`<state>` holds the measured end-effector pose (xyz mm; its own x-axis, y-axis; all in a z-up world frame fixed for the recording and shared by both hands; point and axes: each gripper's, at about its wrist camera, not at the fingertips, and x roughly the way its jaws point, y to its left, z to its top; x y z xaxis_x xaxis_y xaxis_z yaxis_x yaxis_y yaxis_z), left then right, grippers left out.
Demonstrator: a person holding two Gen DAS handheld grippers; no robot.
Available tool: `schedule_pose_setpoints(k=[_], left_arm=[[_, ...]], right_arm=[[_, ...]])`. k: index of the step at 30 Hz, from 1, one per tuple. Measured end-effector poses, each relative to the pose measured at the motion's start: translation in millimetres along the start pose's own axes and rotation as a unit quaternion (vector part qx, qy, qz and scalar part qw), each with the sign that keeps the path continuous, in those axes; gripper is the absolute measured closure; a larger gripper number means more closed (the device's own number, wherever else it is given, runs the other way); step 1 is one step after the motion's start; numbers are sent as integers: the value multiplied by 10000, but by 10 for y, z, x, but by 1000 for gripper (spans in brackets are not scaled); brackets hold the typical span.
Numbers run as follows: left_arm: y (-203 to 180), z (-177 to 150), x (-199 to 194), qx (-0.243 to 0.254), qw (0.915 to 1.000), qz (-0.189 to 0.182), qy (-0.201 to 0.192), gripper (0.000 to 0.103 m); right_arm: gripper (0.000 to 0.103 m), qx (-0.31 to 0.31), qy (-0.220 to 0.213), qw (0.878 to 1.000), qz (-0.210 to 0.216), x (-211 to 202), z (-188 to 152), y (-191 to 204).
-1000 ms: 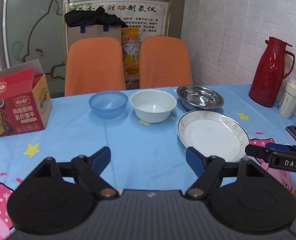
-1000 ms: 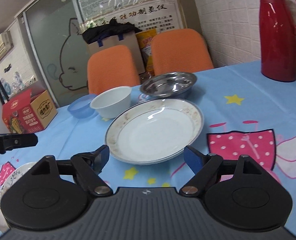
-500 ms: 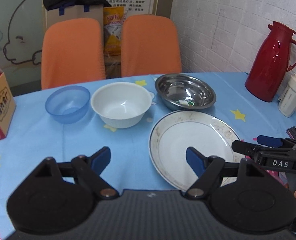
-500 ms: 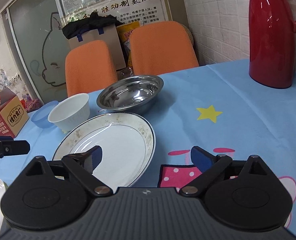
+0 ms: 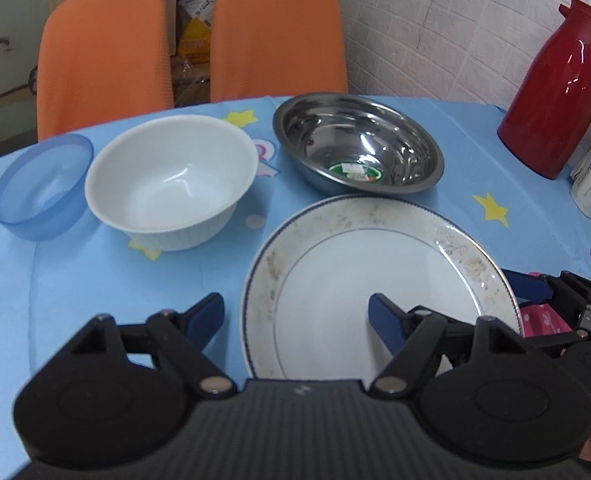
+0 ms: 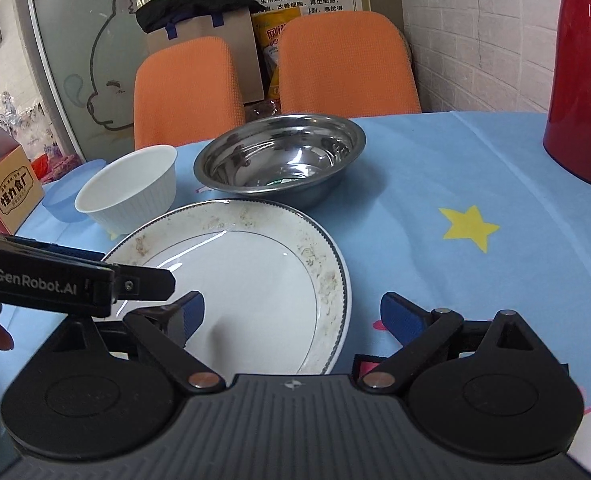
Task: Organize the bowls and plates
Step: 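Move both grippers to the rim of the gold-speckled white plate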
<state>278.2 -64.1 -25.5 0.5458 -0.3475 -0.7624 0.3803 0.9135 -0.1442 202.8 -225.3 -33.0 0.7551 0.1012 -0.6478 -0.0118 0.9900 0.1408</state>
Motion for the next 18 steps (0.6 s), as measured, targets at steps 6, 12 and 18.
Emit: schedule_pose_setpoints(k=[6, 12, 18], left_arm=[[8, -32, 51, 37, 9999, 93, 19, 32], [0, -62, 41, 73, 9999, 114, -54, 32], [-42, -59, 30, 197, 9997, 106, -28, 41]], right_arm=[[0, -180, -49, 9997, -144, 4, -49, 38], [0, -455, -7, 9986, -266, -1, -97, 46], [0, -396, -116, 9986, -327, -1, -115, 101]])
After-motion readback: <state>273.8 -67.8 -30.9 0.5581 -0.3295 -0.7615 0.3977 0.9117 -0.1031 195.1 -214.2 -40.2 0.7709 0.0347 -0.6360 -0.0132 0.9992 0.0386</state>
